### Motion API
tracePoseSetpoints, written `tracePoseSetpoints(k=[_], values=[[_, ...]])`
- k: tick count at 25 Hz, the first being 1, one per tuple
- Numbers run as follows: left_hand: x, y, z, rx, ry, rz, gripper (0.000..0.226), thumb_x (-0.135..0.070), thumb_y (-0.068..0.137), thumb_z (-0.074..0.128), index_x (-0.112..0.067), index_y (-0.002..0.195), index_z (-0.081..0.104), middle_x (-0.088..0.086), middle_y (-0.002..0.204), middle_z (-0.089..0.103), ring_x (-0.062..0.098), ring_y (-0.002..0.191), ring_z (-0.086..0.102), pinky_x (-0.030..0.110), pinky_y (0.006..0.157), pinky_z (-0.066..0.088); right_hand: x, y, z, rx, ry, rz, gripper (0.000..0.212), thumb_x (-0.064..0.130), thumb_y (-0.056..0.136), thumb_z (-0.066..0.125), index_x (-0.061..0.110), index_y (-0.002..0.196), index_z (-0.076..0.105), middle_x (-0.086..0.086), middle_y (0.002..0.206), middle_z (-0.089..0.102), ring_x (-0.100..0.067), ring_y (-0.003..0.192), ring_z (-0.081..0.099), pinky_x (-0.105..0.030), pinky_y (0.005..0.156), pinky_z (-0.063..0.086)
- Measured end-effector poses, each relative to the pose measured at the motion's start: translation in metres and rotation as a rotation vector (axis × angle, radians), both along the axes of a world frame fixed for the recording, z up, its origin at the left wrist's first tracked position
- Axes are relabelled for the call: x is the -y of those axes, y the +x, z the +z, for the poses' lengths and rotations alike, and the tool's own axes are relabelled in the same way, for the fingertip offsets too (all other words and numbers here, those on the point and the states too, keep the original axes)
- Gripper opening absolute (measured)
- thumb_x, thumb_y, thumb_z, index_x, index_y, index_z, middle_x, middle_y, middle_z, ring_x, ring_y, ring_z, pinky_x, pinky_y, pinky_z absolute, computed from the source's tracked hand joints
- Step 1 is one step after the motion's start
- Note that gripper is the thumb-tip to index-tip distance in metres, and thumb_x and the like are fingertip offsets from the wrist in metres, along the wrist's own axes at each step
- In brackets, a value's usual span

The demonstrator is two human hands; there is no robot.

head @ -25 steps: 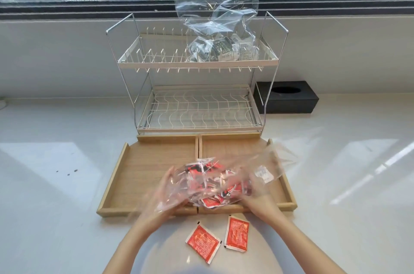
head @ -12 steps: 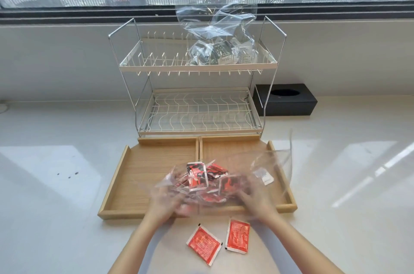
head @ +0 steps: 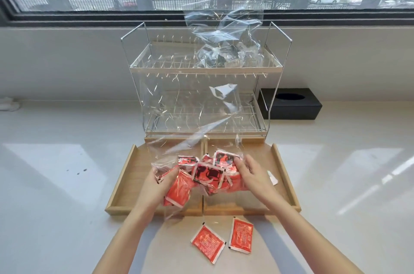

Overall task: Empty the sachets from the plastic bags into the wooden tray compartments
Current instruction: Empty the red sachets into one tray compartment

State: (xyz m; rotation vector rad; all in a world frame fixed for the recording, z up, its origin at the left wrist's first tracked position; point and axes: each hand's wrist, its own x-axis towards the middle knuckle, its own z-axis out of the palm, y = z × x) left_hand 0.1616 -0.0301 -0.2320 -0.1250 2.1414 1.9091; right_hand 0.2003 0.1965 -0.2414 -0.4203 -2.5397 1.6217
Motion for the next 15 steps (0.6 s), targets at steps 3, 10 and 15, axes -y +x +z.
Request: tracePoseSetpoints(k=[3,10,15], values=[[0.016,0.008,-0.005,0.088,0.150,0.048,0.042,-0.031,0.076,0.064,-0.013,0.112,0.051,0.014,0.097,0.068,0.020,0.070,0.069,0.029,0.052,0.055,0.016,-0.001,-0.003,0.059,-0.015,0.010,0.040,0.040,0.092,0.041,0.003,0.090,0.055,-0.007,0.084,0.066,-0.023,0.078,0.061,-0.028,0.065,0.043],[0.057,0.019,-0.015,0.192,0.236,-0.043,0.046,-0.020,0.075,0.064,-0.003,0.115,0.053,0.012,0.088,0.073,0.018,0.069,0.070,0.024,0.054,0.054,0.038,0.003,0.001,0.323,-0.317,0.127,0.030,0.035,0.086,0.057,0.014,0.106,0.053,-0.006,0.097,0.067,-0.013,0.076,0.065,-0.021,0.065,0.053],[0.050,0.017,-0.004,-0.017,-0.066,0.010,0.028,-0.024,0.090,0.048,-0.008,0.109,0.060,0.012,0.092,0.069,0.021,0.075,0.064,0.035,0.074,0.050,0.047,-0.008,0.025,0.257,-0.333,0.098,0.024,0.031,0.087,0.057,0.011,0.100,0.053,-0.004,0.082,0.065,-0.009,0.058,0.057,-0.015,0.041,0.043]])
